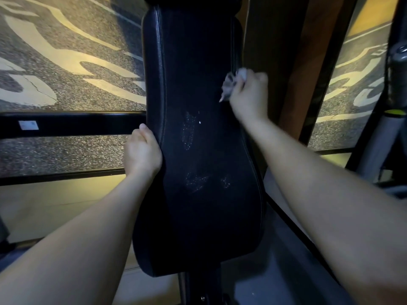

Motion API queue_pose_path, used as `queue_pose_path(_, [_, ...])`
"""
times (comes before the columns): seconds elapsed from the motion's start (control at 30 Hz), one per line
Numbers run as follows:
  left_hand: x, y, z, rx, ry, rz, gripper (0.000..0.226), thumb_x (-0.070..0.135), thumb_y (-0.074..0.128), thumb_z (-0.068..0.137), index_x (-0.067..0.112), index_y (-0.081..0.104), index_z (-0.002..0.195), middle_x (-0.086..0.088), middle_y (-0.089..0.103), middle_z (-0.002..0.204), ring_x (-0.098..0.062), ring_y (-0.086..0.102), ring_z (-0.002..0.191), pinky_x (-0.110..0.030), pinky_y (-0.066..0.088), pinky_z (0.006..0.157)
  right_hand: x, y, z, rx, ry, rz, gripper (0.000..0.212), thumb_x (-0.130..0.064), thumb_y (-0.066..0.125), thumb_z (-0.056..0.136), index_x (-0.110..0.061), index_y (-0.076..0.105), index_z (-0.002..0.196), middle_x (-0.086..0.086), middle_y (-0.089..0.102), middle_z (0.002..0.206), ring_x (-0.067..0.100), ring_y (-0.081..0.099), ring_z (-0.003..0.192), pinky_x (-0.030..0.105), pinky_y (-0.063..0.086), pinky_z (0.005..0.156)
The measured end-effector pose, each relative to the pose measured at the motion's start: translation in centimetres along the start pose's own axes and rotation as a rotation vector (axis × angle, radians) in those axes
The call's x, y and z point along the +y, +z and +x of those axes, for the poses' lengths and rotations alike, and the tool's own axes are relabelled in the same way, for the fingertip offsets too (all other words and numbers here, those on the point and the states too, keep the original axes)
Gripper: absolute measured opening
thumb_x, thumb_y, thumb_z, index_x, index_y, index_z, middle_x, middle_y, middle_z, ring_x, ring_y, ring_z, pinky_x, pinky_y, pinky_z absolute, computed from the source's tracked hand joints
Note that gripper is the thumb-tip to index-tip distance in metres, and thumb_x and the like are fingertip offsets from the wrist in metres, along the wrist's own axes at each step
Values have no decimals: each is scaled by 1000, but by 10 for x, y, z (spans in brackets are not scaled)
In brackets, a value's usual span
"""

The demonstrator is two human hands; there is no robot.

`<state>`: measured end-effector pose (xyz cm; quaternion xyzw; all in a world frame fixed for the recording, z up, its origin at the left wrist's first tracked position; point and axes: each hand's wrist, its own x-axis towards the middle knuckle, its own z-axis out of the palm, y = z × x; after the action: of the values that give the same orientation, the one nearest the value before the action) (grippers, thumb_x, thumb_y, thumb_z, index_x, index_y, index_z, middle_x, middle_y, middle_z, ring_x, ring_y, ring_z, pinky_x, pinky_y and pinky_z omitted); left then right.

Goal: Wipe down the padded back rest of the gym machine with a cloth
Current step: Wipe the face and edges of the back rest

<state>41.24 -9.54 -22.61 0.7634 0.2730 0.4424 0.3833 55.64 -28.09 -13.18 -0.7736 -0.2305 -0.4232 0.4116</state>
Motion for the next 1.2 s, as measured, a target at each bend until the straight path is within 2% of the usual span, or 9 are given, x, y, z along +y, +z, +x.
queue_pose_path(0.13, [-2, 0, 1, 8, 2, -23, 57, 38, 19, 111, -1, 60, 114, -26, 60, 119, -41, 55, 110, -38, 31, 81, 33, -4, -58, -35, -34, 34, 38, -14, 49, 102, -6, 55, 139, 9, 43, 125, 7, 45, 101, -3, 28, 87])
queue_pose_path(0.23, [0, -1, 0, 0, 0, -36, 56, 38, 19, 111, -1, 59, 114, -26, 60, 119, -41, 55, 110, -36, 30, 80, 30, -8, -26, -104, -70, -8, 29, -13, 47, 103, -2, 59, 128, 16, 45, 125, 11, 47, 97, -8, 28, 79])
queue_pose_path(0.33, [1, -1, -1, -8, -9, -50, 55, 37, 20, 111, -1, 59, 115, -27, 60, 120, -41, 55, 110, -35, 29, 80, 17, -8, 9, -103, -23, 71, 20, -14, 44, 104, -7, 63, 107, 17, 51, 125, 18, 57, 94, 6, 44, 82])
queue_pose_path(0.47, [2, -2, -3, -7, -18, -46, 55, 39, 19, 111, 0, 59, 115, -25, 60, 118, -41, 55, 110, -35, 30, 81, 30, -6, -30, -122, 82, 77, 36, -23, 39, 108, -6, 55, 135, 15, 46, 133, 11, 50, 101, 8, 31, 87])
queue_pose_path(0.63, [1, -1, -2, -1, -11, -38, 56, 37, 19, 111, -1, 59, 117, -26, 60, 122, -41, 54, 113, -38, 34, 85, 51, -12, -63, -214, -160, -21, 58, -25, 45, 106, 2, 29, 154, 18, 36, 139, 20, 47, 121, 21, 36, 106])
queue_pose_path(0.8, [3, -2, -3, 1, -17, -16, 56, 37, 18, 111, -1, 59, 118, -26, 60, 121, -41, 55, 112, -36, 30, 81, 48, -12, -46, -97, -308, -172, 42, -23, 50, 102, 3, 53, 136, 24, 49, 121, 35, 57, 105, 39, 52, 92])
queue_pose_path(1.0, [5, -3, -5, -13, -19, -23, 56, 37, 18, 111, -1, 57, 123, -26, 58, 126, -41, 53, 117, -40, 37, 91, 25, -15, -38, 118, -280, -138, 33, -14, 59, 88, 0, 59, 118, 21, 53, 115, 31, 55, 104, 30, 47, 91])
queue_pose_path(1.1, [2, -2, -2, -9, -19, -21, 56, 38, 18, 111, 0, 58, 119, -26, 60, 122, -41, 54, 113, -41, 38, 90, 24, -3, -69, -7, -363, -149, 40, -19, 59, 91, 0, 57, 127, 19, 54, 116, 31, 53, 107, 39, 51, 91])
queue_pose_path(1.2, [0, -1, 0, 3, -8, -22, 55, 38, 19, 110, 0, 60, 114, -25, 61, 118, -41, 56, 109, -40, 38, 86, 32, 1, -90, -56, -383, -174, 58, -35, 51, 99, 1, 46, 143, 18, 52, 122, 30, 49, 110, 37, 45, 97])
